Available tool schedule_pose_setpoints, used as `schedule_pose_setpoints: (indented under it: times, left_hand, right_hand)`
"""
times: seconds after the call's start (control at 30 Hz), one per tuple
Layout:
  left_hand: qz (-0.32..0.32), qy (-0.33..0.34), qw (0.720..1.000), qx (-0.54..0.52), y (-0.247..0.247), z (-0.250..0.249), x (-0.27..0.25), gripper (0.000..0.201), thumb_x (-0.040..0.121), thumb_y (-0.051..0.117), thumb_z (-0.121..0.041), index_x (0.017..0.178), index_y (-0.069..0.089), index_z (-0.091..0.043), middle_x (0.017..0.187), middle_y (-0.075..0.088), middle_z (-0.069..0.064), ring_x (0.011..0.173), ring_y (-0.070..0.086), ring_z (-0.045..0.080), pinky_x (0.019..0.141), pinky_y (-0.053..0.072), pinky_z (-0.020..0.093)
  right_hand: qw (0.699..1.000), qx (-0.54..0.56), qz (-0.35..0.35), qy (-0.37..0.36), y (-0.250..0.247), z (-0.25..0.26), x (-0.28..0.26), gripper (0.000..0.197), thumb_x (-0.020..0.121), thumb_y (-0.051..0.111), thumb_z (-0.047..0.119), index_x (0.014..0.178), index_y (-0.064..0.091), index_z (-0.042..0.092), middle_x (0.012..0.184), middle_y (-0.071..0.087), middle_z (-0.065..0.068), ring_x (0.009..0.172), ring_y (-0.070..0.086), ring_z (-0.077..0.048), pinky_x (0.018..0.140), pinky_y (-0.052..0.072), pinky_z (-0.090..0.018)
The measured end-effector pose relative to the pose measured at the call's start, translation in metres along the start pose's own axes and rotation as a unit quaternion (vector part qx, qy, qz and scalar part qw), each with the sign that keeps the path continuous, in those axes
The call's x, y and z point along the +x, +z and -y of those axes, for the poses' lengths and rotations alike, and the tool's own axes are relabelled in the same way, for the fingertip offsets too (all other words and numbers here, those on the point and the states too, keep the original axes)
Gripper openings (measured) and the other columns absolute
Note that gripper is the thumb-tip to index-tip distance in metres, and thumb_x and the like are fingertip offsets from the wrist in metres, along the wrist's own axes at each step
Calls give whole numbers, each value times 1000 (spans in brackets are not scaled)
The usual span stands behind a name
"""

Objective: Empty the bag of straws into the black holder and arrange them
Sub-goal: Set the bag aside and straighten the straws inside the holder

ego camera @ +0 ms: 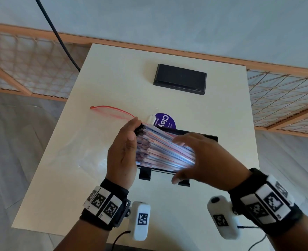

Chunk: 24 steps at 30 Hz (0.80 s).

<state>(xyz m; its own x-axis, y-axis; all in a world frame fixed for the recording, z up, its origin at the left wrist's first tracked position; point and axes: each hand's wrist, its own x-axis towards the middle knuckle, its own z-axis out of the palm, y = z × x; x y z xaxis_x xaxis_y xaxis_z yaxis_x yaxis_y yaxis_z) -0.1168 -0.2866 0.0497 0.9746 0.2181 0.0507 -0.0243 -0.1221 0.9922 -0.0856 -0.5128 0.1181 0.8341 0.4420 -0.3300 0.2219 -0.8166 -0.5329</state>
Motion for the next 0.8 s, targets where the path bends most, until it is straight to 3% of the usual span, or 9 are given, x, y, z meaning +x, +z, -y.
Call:
schedule_pose_setpoints:
  times: [0.17,0.37,0.57,0.7,0.8]
  left_hand:
    - [-5,26,1000,10,6,-3,-3,78,102,33,-71,145,59,-11,146,64,6,138,60,26,114,46,59]
    - [-10,29,1000,8,9,-9,-5,77,103,31,-70,145,60,-12,147,64,3,137,61,24,113,48,58]
    - [-11,32,999,25,10,-9,-6,83,101,29,-73,146,59,-11,149,62,-1,141,58,18,116,47,54]
    - [-5,31,999,41,10,-8,-6,85,99,26,-76,148,57,-13,151,60,-1,142,56,18,115,47,54]
    - [-3,29,999,39,9,-8,-6,89,98,25,-79,149,55,-13,150,61,3,141,57,22,114,47,55]
  right_hand:
    - [1000,12,16,-21,21,3,3,112,55,87,70,150,43,30,146,46,16,131,50,-9,109,46,-34]
    - [999,21,24,-30,34,8,18,113,58,88,68,151,42,24,146,45,10,132,48,-13,111,42,-29]
    - [998,29,54,-27,27,11,32,102,57,93,60,142,51,24,139,52,9,124,52,-12,94,37,-20]
    - [997,23,70,-26,26,12,38,100,54,93,62,137,53,24,135,56,8,120,56,-15,101,46,-30]
    - [996,27,79,-14,25,14,38,100,54,93,61,137,49,26,130,62,7,114,59,-16,98,50,-35]
